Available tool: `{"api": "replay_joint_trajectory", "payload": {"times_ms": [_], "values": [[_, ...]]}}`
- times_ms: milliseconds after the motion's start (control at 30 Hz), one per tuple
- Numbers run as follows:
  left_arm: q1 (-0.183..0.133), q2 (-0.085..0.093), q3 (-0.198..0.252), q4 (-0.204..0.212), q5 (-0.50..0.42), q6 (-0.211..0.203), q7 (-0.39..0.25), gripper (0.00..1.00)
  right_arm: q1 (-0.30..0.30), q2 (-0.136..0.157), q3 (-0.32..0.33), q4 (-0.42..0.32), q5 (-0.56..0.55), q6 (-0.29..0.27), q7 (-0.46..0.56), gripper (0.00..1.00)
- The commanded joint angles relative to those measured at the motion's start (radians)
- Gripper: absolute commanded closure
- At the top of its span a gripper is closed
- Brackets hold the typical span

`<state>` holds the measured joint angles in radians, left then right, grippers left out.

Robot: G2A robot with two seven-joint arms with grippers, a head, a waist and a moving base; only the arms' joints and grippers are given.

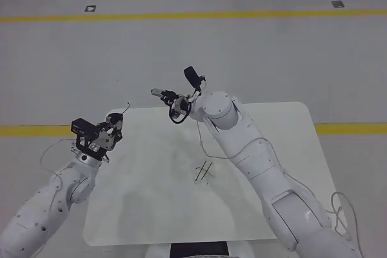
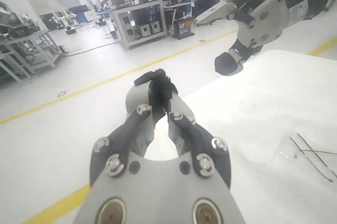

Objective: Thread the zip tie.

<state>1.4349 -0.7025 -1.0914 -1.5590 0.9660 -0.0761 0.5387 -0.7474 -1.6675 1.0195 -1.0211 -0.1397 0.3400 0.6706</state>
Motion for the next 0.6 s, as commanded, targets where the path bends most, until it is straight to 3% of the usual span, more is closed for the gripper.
{"api": "replay_joint_trajectory", "payload": {"times_ms": [0,133,267,567], "values": [[0.0,-0.003,-0.001,-0.003,-0.031,-0.006,-0.009,1.0,0.0,0.0,0.0,0.0,0.0,0.0,0.0,0.0],[-0.006,-0.013,-0.024,0.006,-0.208,-0.088,-0.078,1.0,0.0,0.0,0.0,0.0,0.0,0.0,0.0,0.0],[0.01,-0.008,-0.063,0.017,-0.387,-0.261,-0.215,1.0,0.0,0.0,0.0,0.0,0.0,0.0,0.0,0.0],[0.071,0.014,-0.088,-0.084,-0.691,-0.264,-0.44,1.0,0.0,0.0,0.0,0.0,0.0,0.0,0.0,0.0]]}}
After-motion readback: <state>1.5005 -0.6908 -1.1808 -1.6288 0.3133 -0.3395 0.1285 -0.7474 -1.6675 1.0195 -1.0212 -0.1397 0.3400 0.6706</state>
